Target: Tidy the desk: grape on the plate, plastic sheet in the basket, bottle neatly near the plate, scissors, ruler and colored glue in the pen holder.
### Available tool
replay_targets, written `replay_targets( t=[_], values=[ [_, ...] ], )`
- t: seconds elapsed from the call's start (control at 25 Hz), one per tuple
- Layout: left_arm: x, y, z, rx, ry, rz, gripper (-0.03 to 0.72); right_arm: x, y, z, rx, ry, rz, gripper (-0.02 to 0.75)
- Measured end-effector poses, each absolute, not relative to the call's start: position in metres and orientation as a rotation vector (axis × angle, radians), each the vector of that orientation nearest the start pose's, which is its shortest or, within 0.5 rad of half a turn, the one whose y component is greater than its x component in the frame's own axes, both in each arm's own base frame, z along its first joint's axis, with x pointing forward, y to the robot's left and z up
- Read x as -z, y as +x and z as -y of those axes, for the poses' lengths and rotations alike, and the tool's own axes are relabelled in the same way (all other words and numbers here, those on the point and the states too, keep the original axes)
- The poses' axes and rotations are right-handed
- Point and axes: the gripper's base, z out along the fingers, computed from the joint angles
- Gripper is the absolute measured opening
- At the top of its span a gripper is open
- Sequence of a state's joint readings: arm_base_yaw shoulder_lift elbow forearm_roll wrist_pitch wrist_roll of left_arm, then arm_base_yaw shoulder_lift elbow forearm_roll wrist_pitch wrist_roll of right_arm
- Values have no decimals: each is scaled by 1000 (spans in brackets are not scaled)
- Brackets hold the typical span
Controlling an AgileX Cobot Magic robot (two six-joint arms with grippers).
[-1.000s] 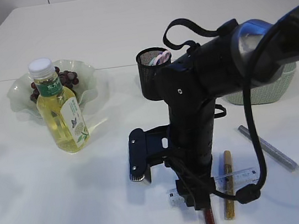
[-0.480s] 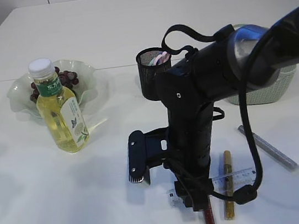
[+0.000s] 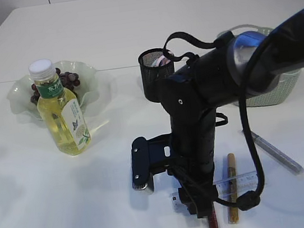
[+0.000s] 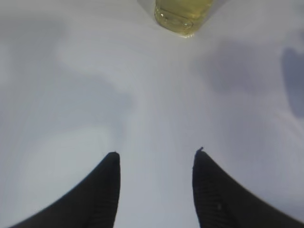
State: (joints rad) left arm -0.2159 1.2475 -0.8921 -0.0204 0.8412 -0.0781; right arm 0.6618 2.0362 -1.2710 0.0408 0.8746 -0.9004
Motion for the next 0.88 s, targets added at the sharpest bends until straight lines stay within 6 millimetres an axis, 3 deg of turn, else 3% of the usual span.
replay_targets(
  t=[0.88],
  values=[
    [-276, 232, 52, 119, 170, -2666, 363, -127, 295, -230, -2, -2178, -2208, 440]
  ],
)
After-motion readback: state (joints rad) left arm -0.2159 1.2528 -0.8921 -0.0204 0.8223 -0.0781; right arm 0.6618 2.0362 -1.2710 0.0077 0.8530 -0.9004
